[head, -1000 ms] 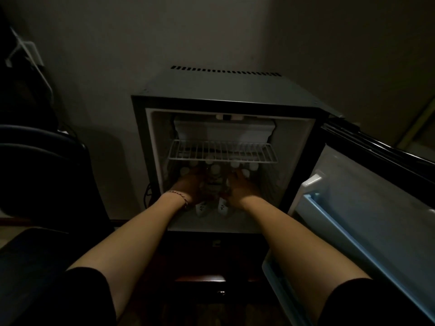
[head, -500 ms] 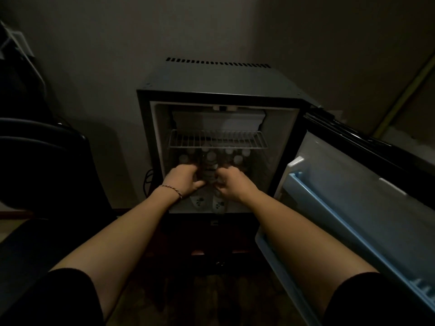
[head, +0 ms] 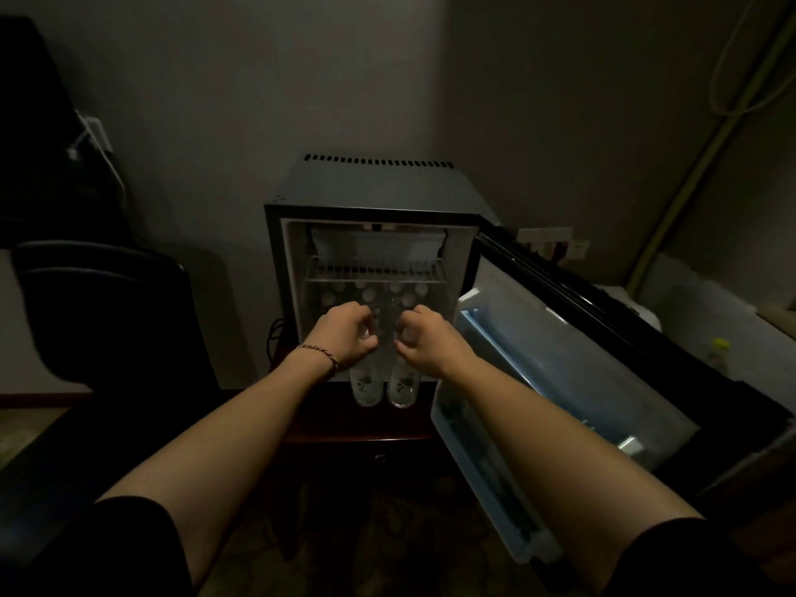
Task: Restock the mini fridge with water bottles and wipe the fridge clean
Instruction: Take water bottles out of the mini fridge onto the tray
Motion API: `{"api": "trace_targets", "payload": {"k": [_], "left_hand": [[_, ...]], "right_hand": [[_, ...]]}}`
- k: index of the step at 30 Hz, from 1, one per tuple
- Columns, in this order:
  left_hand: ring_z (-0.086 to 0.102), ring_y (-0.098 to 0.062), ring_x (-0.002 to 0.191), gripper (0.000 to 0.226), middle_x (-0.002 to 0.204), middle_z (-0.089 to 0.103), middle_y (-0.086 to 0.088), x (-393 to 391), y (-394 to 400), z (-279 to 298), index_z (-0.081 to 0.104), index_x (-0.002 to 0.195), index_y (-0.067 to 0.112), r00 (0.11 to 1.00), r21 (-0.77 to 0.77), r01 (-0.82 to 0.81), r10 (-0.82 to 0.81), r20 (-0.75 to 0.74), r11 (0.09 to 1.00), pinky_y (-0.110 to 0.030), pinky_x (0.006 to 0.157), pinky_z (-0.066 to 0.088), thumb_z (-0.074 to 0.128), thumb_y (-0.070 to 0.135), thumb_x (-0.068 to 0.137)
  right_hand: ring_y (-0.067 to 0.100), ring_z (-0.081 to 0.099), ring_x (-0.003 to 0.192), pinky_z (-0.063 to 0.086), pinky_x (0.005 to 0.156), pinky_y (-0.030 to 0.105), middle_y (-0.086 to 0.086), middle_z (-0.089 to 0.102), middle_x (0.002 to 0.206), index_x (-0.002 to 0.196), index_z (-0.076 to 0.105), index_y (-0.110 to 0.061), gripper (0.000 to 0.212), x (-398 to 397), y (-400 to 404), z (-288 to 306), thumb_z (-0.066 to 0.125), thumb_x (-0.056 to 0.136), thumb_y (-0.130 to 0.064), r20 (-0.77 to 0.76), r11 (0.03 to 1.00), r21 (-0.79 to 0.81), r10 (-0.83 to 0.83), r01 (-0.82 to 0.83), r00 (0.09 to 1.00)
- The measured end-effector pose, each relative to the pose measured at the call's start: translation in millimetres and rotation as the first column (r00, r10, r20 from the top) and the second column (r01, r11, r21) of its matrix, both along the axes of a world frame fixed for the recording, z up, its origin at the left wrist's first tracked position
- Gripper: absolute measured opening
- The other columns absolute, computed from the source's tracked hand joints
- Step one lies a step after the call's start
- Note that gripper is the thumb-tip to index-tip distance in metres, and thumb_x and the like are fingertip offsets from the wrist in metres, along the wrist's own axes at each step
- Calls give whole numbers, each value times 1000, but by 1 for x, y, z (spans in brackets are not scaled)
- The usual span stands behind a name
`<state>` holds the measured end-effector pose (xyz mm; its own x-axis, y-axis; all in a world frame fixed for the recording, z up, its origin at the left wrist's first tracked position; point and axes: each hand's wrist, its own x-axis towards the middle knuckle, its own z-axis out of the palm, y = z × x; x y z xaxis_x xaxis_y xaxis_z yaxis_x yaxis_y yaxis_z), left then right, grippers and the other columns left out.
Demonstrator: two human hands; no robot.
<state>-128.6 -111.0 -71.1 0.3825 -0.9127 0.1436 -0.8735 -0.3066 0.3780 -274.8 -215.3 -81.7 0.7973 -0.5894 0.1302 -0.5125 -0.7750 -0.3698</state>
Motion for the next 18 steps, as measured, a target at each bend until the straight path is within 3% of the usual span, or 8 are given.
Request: {"api": "trace_targets", "payload": {"k": [9, 14, 18], "left_hand": [[50, -12, 93, 22, 100, 51, 3, -93, 54, 13, 65, 106, 13, 999, -24, -36, 36, -14, 999, -23, 82, 40, 68, 28, 89], [59, -22, 102, 22, 106, 59, -5, -132, 83, 14, 67, 103, 13, 999, 32, -44, 44, 24, 998, -33, 90, 49, 68, 29, 88], [59, -20, 99, 17, 97, 55, 1, -155, 97, 22, 67, 100, 15, 1000, 19, -4, 4, 27, 1000, -30, 86, 48, 69, 27, 88]], "right_hand": [[27, 60, 96, 54, 81, 46, 4, 51, 110, 109, 58, -16, 25, -81, 50, 17, 63, 91, -34, -32, 995, -33, 98, -99, 995], [26, 60, 94, 53, 80, 45, 3, 52, 109, 105, 59, -16, 21, -121, 76, 19, 63, 90, -31, -12, 990, -18, 138, -138, 990], [29, 60, 97, 52, 84, 44, 5, 53, 112, 105, 60, -17, 22, -151, 88, 26, 64, 89, -31, -27, 988, -37, 147, -148, 989]]}}
